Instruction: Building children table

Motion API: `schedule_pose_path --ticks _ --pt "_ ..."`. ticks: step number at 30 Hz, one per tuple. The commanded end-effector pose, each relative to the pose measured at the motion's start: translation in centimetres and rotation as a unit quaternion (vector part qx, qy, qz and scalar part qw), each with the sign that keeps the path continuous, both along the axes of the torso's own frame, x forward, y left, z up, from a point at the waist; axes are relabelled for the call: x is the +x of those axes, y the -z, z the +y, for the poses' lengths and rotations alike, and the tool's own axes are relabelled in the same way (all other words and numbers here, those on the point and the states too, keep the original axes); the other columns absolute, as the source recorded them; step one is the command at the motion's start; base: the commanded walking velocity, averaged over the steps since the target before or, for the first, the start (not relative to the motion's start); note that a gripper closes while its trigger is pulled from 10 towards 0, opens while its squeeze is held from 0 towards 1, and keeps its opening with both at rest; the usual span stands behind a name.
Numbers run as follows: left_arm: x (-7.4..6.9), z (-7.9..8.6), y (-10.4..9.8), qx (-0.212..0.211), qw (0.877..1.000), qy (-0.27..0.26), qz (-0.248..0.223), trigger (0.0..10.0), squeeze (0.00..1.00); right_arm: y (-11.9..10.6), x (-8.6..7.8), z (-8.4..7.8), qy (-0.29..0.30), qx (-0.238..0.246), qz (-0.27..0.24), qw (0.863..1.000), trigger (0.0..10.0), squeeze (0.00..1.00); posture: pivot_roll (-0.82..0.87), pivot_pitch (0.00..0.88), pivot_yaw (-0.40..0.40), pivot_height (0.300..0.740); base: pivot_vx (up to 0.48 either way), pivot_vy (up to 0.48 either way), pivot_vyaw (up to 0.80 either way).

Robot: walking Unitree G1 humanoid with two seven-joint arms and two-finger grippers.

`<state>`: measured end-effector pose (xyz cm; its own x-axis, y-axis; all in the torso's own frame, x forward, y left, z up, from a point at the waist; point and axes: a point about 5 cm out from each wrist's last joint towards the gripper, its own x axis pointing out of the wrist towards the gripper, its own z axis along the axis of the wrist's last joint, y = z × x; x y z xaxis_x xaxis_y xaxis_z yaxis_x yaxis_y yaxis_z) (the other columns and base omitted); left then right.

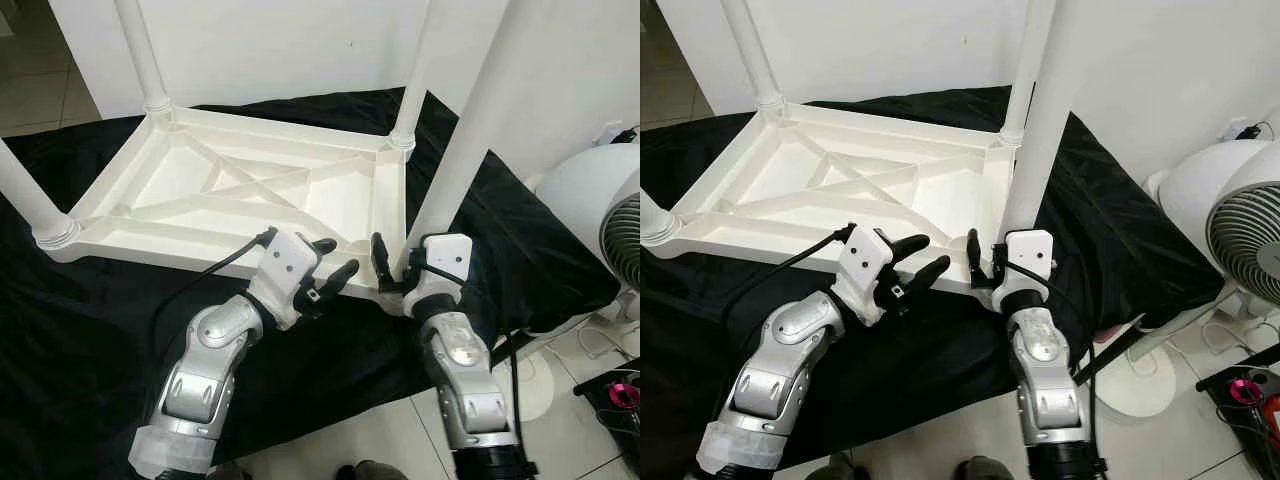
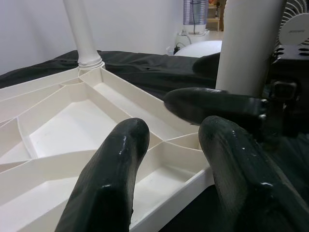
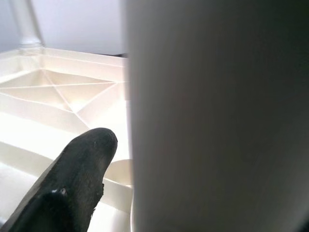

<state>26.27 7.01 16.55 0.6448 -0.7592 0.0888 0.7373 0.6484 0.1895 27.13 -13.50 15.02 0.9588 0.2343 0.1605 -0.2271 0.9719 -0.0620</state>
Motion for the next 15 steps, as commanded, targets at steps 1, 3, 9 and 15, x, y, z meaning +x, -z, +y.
schedule_pose_path --ticks 1,3,9,15 --pt "0.2 0.6 0.0 -0.007 0.998 -0.060 -0.001 10.0 0.00 -0.1 -0.2 -0.6 -0.040 0.001 -0.006 0.999 10.0 0.00 -0.05 0.028 -0.024 0.740 0.000 0.000 0.00" --pt "0.1 0.7 0.0 -0.006 0.998 -0.062 -0.001 10.0 0.00 -0.2 -0.2 -1.5 -0.135 -0.027 -0.006 0.991 10.0 0.00 -0.05 0.028 -0.019 0.740 0.000 0.000 0.00" --pt "0.0 0.8 0.0 -0.002 0.998 -0.060 -0.001 10.0 0.00 0.1 0.8 -2.7 -0.190 -0.079 0.008 0.979 10.0 0.00 -0.05 0.028 -0.016 0.740 0.000 0.000 0.00" --pt "0.1 0.8 -0.1 -0.002 0.998 -0.060 -0.001 10.0 0.00 0.5 1.9 -3.2 -0.235 -0.105 0.028 0.966 10.0 0.00 -0.05 0.028 -0.009 0.740 0.000 0.000 0.00"
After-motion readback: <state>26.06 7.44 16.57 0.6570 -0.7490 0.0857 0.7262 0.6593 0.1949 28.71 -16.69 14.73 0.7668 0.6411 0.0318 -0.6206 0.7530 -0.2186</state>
